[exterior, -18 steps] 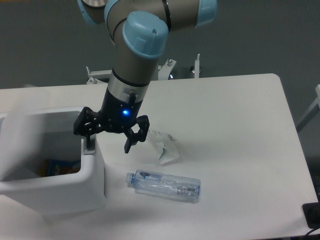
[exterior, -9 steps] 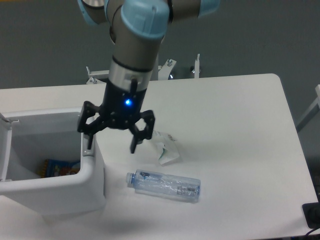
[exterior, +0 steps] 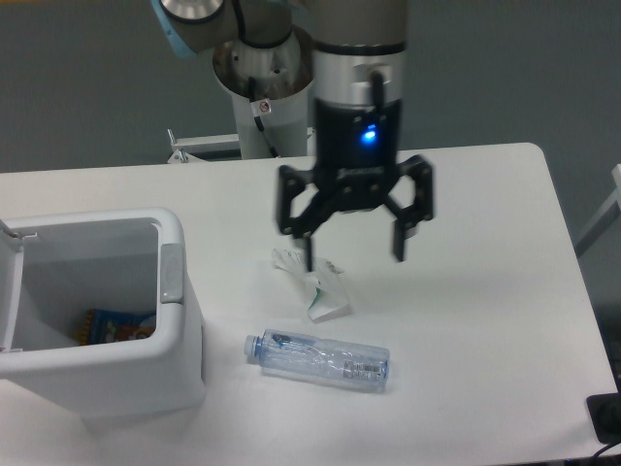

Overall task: Open the trash can
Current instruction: 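Lift the gripper up and away from the opened trash can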

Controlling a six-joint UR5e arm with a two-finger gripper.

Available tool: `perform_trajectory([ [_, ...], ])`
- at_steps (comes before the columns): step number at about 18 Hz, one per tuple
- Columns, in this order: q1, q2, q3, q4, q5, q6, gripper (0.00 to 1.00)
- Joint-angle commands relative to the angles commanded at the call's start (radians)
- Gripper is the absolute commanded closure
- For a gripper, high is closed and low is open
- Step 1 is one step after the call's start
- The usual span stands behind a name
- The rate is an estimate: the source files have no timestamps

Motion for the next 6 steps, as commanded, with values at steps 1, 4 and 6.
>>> perform_trajectory([
  [1,0.018,0.027,-0.029,-0.025,0.024,0.11,0.0],
  [4,0.043,0.069,-0.115,-0.052,0.104,0.347,0.0],
  [6,0.046,0.074,-0.137,-0.048,0.126,0.383,0.0],
])
